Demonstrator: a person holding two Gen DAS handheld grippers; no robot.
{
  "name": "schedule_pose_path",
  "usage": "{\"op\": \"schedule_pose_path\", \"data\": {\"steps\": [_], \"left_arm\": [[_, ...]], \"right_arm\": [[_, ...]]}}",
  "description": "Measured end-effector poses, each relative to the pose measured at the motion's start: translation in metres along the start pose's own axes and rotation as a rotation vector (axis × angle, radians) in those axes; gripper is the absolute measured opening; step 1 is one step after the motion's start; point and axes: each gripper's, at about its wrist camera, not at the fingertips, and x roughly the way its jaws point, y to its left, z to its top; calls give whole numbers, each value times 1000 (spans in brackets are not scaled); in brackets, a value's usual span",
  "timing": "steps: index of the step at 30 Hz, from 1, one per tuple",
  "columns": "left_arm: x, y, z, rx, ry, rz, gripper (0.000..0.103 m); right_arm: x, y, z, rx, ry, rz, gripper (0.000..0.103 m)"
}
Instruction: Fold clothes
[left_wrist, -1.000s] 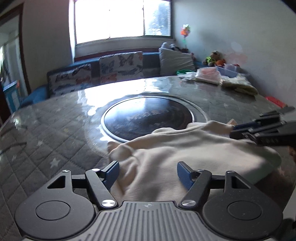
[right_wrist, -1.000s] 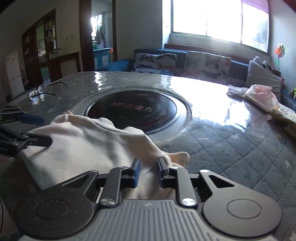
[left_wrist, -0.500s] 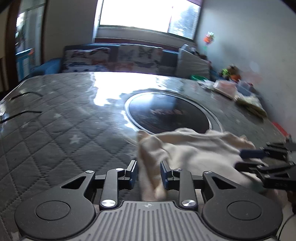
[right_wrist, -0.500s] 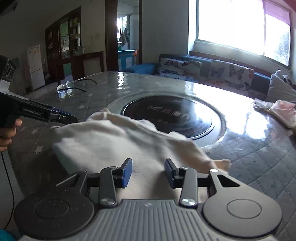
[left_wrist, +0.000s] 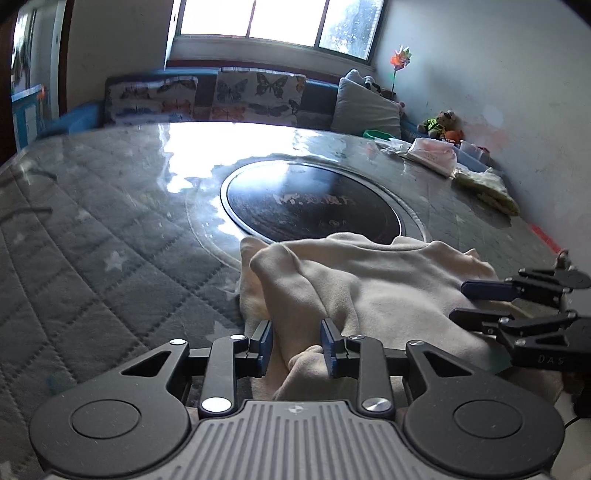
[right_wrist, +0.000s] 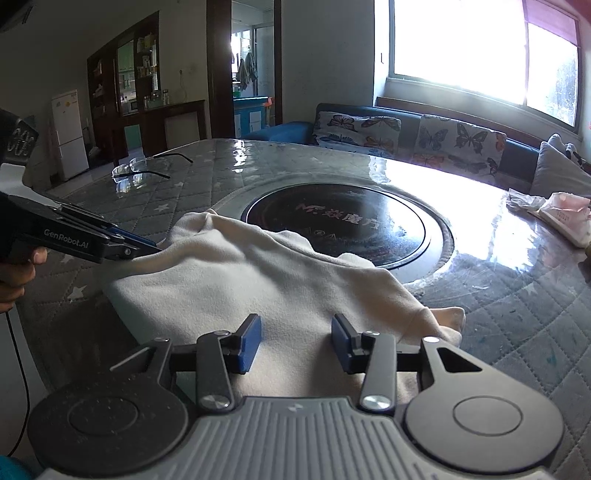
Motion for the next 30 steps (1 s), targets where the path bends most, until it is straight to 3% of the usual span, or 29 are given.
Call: {"op": "schedule_pose_path", "data": {"steps": [5, 7, 11, 14, 16, 17, 18, 21, 24, 30], "left_arm": [[0, 9, -1, -45, -4, -54, 26], [-2, 8, -2, -34, -21, -47, 13], [-12, -9, -1, 64, -97, 82, 5], [-21, -28, -4, 207, -169, 208, 4], [-20, -40, -11, 336, -222, 331, 0], [-15, -42, -14, 381, -220, 390, 0], [-9, -37, -15, 375, -187, 396, 0], [-1, -18, -14, 287, -128, 379, 0], [-16, 2, -3, 110, -126, 238, 2], [-18, 3, 4, 40, -97, 111, 14]], "right_arm": [[0, 0, -1, 5, -2, -2, 44], [1, 1, -2, 4, -3, -4, 44], [1, 1, -2, 4, -2, -8, 45], [2, 0, -4, 1, -3, -12, 46], [2, 0, -4, 1, -4, -15, 48], [3, -1, -5, 2, -4, -16, 48], [3, -1, -5, 2, -5, -17, 48], [3, -1, -5, 4, -5, -18, 48], [2, 0, -5, -1, -6, -21, 48], [3, 1, -5, 2, -8, -26, 49]]}}
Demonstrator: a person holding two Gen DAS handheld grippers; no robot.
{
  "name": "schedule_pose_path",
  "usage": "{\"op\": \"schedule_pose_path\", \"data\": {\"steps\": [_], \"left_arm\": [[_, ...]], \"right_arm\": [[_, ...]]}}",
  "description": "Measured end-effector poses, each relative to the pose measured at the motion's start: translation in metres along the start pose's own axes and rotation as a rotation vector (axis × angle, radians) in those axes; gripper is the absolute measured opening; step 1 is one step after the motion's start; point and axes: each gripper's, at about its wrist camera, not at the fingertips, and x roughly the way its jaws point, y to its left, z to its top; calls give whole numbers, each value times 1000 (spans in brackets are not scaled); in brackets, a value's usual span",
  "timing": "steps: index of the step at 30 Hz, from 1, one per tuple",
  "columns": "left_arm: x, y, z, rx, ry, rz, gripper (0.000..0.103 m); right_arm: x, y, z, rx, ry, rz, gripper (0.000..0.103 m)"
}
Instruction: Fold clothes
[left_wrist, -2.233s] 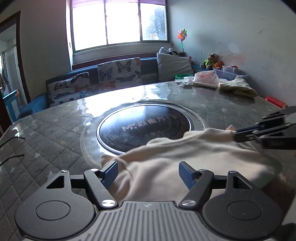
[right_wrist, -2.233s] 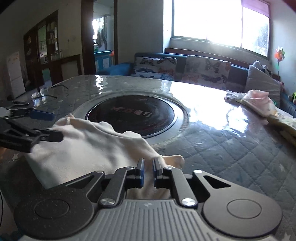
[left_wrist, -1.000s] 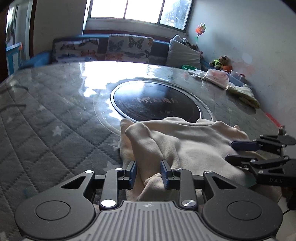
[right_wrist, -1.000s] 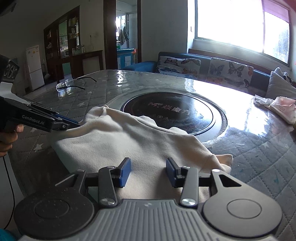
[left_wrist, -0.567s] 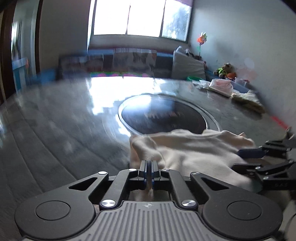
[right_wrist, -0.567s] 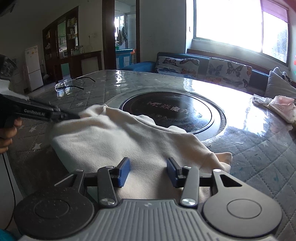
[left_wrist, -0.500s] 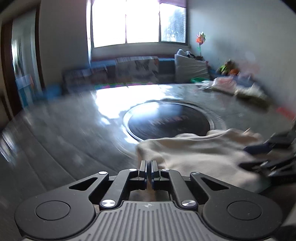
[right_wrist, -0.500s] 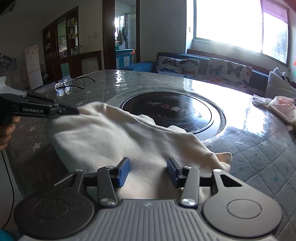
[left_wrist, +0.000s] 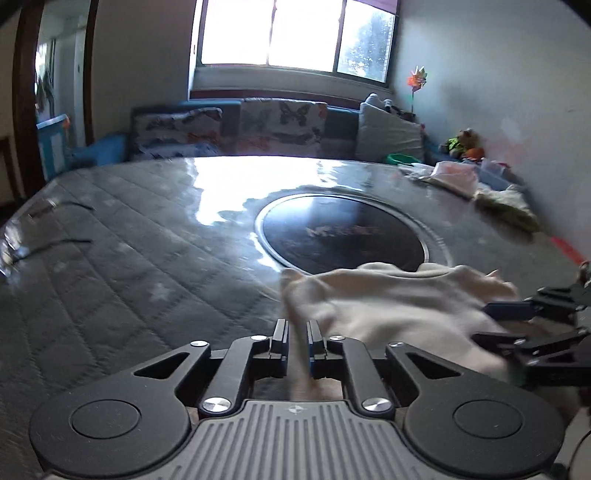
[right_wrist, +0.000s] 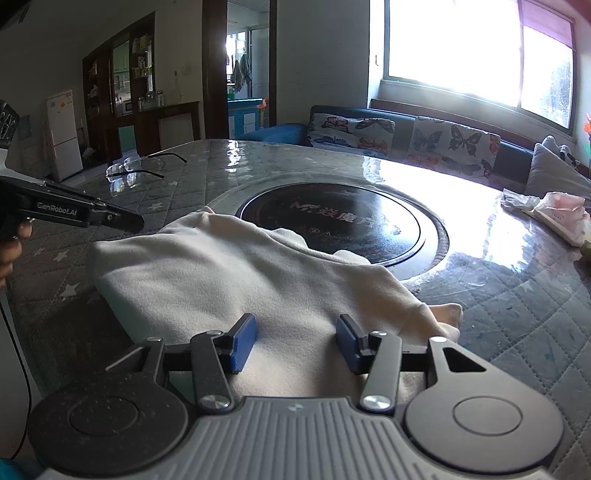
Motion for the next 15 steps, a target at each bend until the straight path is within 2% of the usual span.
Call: {"op": "schedule_pose_path", "data": {"steps": [2, 4, 6, 9, 10, 12, 13, 15], "left_arm": [[7, -5, 1, -9, 19, 2, 25], [13, -9, 0, -13, 31, 11, 32], [18, -11, -1, -19, 37, 6, 32], [22, -12, -3, -5, 36, 5, 25], [22, -11, -4, -5, 33, 2, 14], [21, -13, -5, 12, 16, 7, 9], [19, -16, -5, 35, 0, 25, 8], [12, -27, -7, 119, -44, 108, 4]], "right_arm": [[0, 0, 0, -1, 0, -2, 49], [-1, 1, 0, -3, 0, -3, 50], [-1, 1, 0, -5, 1, -4, 50], [-1, 1, 1, -7, -1, -6, 50], [-1, 1, 1, -8, -1, -7, 50], [-1, 2, 1, -9, -2, -9, 50], [-2, 2, 1, -11, -3, -10, 51], [-2, 2, 2, -21, -5, -18, 53]]}}
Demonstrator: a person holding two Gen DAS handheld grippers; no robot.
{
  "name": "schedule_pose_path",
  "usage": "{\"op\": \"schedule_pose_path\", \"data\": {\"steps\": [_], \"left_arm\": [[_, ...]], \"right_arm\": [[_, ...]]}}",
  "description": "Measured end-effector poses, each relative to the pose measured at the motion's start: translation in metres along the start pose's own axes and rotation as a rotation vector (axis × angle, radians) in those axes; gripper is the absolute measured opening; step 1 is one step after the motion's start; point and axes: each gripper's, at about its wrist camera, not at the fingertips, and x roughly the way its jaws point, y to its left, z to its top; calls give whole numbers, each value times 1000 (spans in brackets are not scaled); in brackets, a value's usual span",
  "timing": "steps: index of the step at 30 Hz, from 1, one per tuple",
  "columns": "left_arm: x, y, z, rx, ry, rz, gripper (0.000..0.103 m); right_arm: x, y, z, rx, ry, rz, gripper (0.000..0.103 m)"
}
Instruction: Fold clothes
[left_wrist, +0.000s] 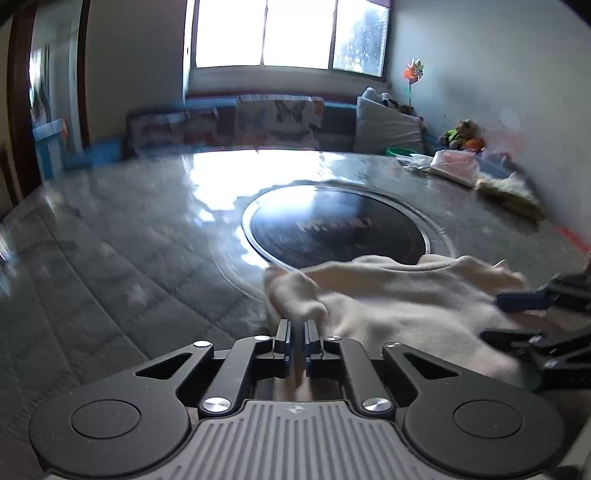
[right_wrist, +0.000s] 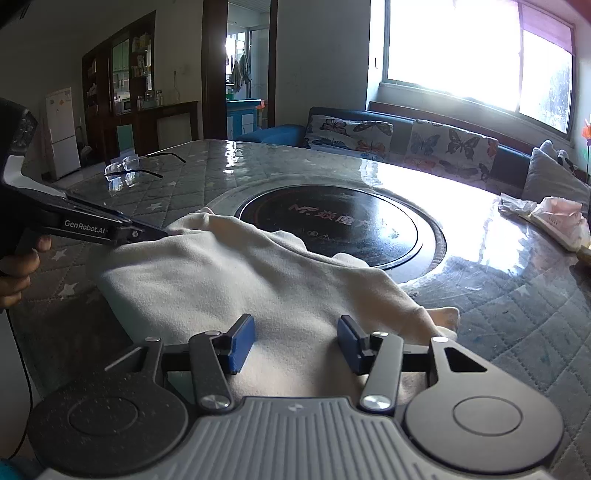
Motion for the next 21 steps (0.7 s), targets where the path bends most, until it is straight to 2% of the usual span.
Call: {"op": "schedule_pose_path", "data": {"steps": [1, 3, 6, 9, 12, 14, 19, 21], "left_arm": [[-3, -6, -1, 58, -27, 56, 0], [-3, -10, -5, 131, -42, 121, 0], [5, -5, -10, 125, 6, 126, 0], [-6, -3, 0, 63, -21, 83, 2], [-17, -11, 13, 16, -61, -14, 4], [-14, -21, 16, 4, -51, -68, 4], [6, -30, 0, -27, 22, -75, 5], [4, -25, -9, -42, 15, -81, 5]], "right_arm": [[0, 0, 0, -4, -1, -4, 55], [1, 0, 0, -5, 1, -11, 57], [2, -2, 0, 1, 0, -14, 59], [1, -3, 1, 2, -2, -17, 60], [2, -2, 2, 1, -5, -20, 61], [4, -1, 3, 5, -8, -20, 61], [5, -1, 2, 12, -11, -25, 63], [4, -5, 0, 23, -8, -25, 66]]}}
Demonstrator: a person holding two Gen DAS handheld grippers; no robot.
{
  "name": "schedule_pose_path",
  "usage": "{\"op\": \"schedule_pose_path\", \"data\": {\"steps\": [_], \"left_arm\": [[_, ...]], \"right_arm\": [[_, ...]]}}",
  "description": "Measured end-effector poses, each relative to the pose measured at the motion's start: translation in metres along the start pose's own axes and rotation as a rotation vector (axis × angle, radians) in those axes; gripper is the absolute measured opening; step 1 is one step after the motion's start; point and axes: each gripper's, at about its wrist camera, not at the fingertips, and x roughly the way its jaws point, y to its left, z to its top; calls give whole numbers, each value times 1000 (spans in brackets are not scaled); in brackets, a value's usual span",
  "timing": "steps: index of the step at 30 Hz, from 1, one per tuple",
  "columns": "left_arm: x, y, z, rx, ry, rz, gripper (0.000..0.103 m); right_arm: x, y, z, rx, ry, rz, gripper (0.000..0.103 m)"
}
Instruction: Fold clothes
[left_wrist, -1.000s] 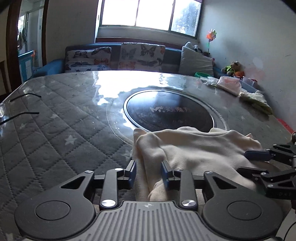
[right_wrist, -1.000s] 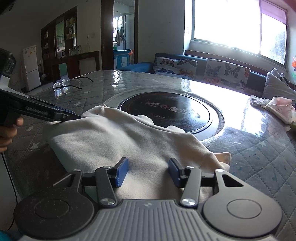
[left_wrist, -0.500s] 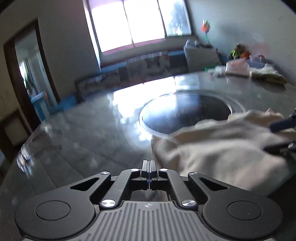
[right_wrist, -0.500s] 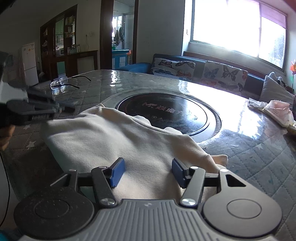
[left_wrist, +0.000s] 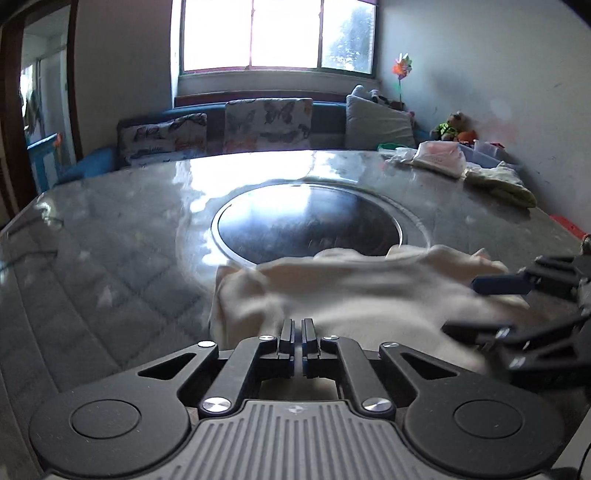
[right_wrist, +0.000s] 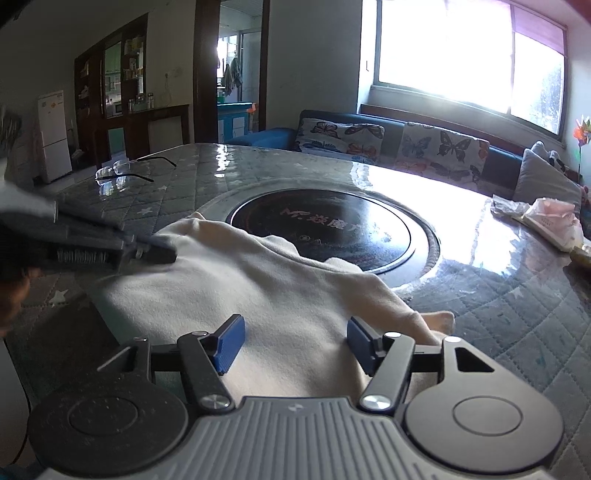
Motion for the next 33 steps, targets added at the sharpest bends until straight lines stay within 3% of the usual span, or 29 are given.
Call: {"op": "schedule_pose_path", "data": {"steps": [9, 19, 21, 22, 23, 26, 30, 33], "left_arm": [[-21, 12, -18, 23, -22, 13, 7], [-21, 15, -14, 51, -10, 18, 7], [-19, 15, -14, 58, -15, 71, 20], [-16, 15, -15, 66, -21, 127, 51], [-16, 17, -15, 61, -26, 157, 66], [-20, 28, -13, 6, -21, 143, 64], [-23, 24, -6, 17, -46, 164, 62], [-24, 15, 4, 13, -69, 113, 62]], "right_arm": [[4, -4, -4, 17, -6, 3, 72], [5, -15, -5, 37, -12, 11, 74], [6, -14, -7, 36, -14, 8, 74], [6, -14, -7, 37, -15, 5, 74], [6, -13, -7, 38, -15, 3, 74], [7, -12, -7, 37, -13, 0, 74], [7, -11, -6, 34, -12, 1, 76], [5, -8, -7, 30, -14, -4, 76]]}}
